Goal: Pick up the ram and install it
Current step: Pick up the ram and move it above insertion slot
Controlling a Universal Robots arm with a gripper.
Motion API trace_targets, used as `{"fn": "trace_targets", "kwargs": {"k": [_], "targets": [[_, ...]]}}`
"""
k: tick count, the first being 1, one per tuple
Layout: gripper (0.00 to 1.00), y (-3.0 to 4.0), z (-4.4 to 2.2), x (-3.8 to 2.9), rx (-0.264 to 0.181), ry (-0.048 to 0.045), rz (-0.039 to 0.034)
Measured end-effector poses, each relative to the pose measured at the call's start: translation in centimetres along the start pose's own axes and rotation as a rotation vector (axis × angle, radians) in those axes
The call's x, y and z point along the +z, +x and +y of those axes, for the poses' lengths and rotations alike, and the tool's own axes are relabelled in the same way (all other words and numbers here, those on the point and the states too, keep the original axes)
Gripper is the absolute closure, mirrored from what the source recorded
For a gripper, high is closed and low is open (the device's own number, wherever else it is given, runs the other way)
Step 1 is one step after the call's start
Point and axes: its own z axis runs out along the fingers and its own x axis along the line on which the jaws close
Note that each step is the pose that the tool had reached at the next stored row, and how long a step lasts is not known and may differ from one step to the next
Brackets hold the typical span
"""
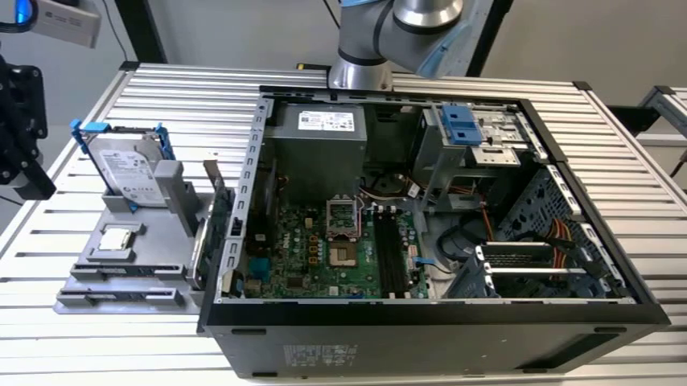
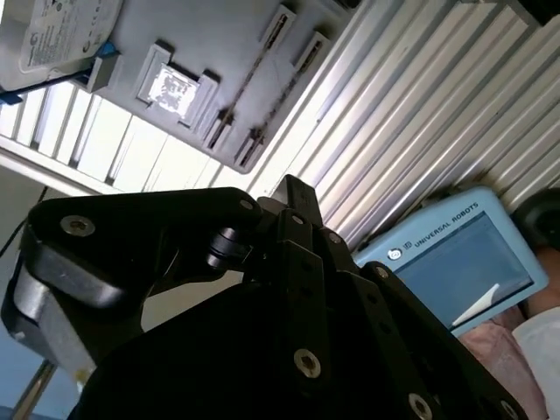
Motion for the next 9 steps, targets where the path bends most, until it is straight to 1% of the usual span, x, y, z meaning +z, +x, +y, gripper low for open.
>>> {"fn": "trace_targets", "kwargs": {"k": [6, 9], "targets": [[1.00, -0.03, 0.01, 0.00, -0.056, 0.0017, 0.0032], [1.00, -0.04, 0.02, 0.00, -0.058, 0.0018, 0.0033]]}}
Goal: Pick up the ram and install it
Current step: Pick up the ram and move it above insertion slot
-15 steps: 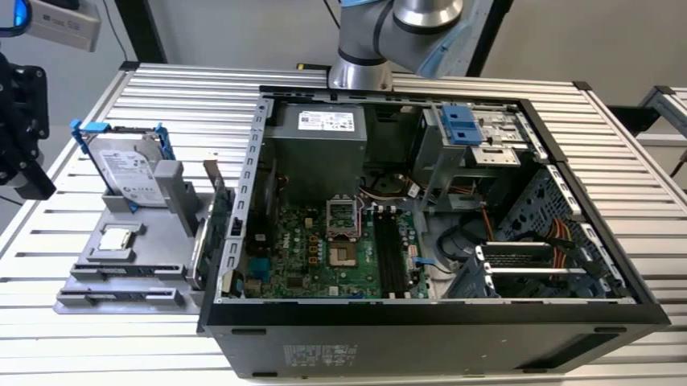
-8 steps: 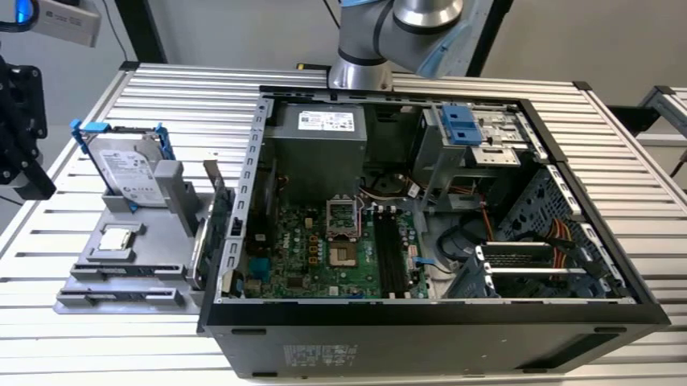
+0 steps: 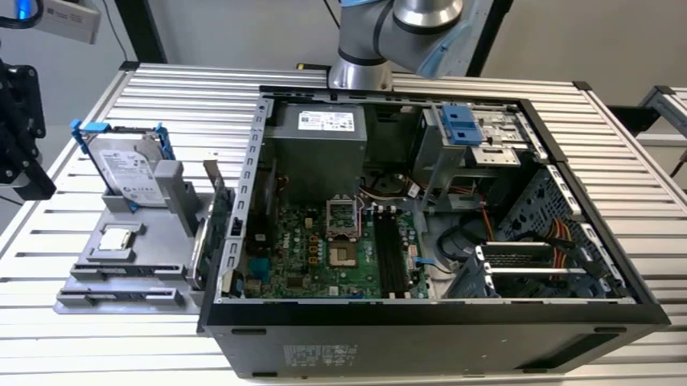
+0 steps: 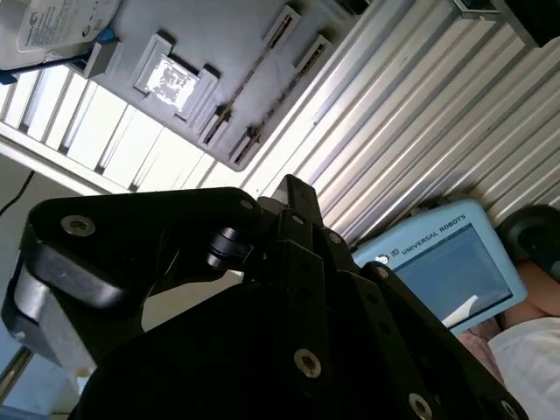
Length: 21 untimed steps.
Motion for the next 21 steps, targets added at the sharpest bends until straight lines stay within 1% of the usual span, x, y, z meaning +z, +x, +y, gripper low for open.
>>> {"fn": "trace_targets", "kwargs": {"k": [2, 8, 9, 18, 21], "targets": [[1.00, 0.00, 0.01, 0.00, 0.006, -0.0003, -0.0001], [1.00, 0.00, 0.01, 0.01, 0.006, -0.0002, -0.0002], [0.00, 0.00, 0.02, 0.01, 0.006, -0.0002, -0.0002], [0.00, 0.00, 0.01, 0.01, 0.005, -0.0003, -0.0001], [0.00, -0.01, 0.01, 0.16, 0.005, -0.0002, -0.0001]]}}
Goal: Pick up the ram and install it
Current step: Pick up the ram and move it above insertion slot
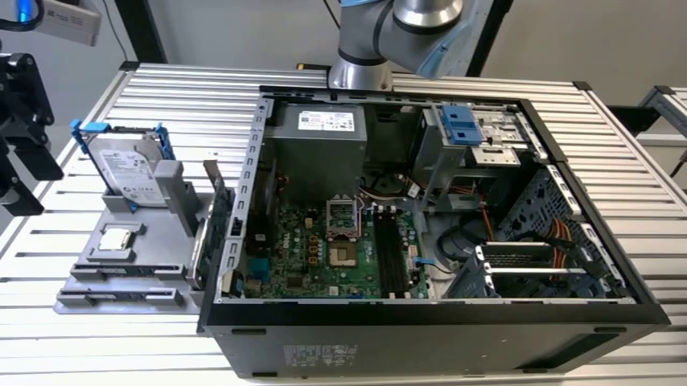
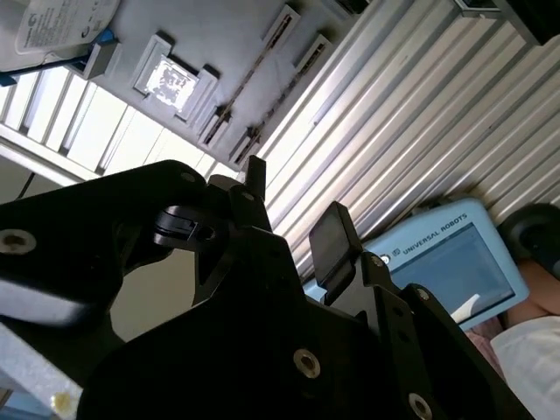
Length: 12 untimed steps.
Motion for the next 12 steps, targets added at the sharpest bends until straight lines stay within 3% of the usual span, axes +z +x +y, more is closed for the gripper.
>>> {"fn": "trace_targets", "kwargs": {"k": [12], "targets": [[0.00, -0.26, -0.02, 0.58, 0.000, 0.0001, -0.0001]]}}
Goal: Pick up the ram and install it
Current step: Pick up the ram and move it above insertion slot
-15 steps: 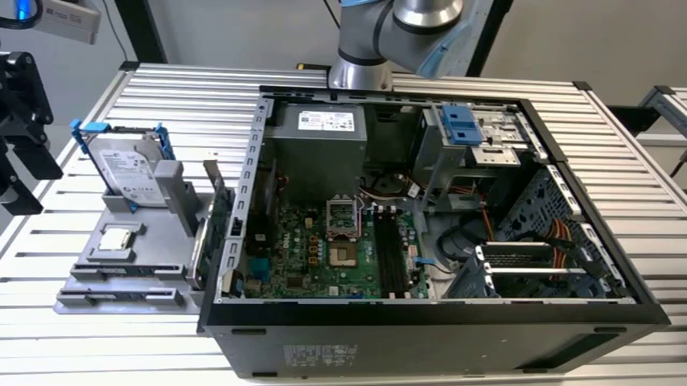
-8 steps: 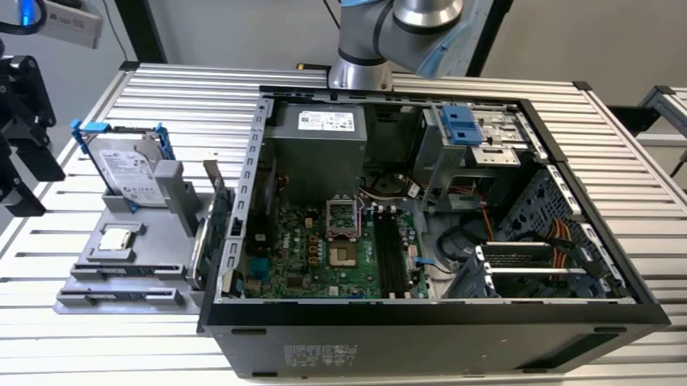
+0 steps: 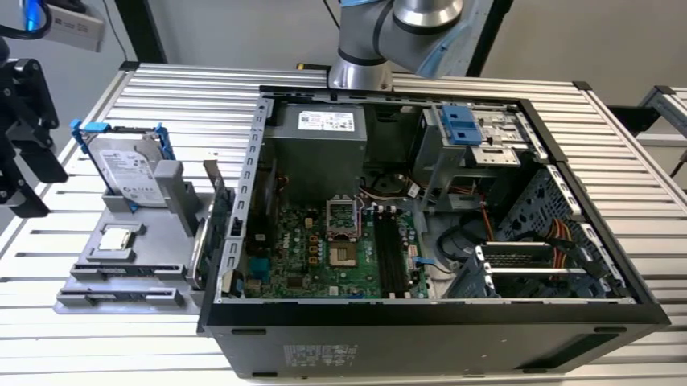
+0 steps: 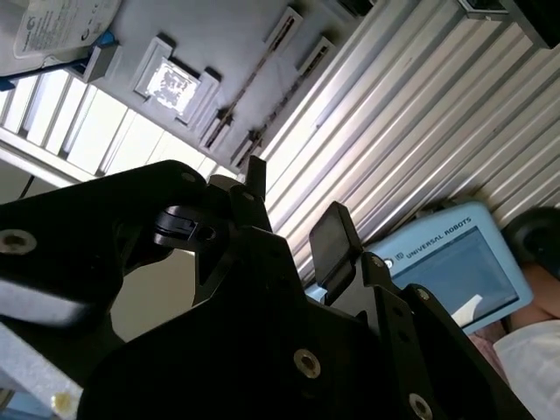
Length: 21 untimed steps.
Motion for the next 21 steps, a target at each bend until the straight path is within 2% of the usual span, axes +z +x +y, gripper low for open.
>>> {"fn": "trace_targets", "kwargs": {"k": [13, 21], "targets": [[0.00, -0.31, -0.04, 0.70, 0.000, 0.0000, 0.0001], [0.00, -0.34, -0.05, 0.84, 0.000, 0.0000, 0.0001]]}}
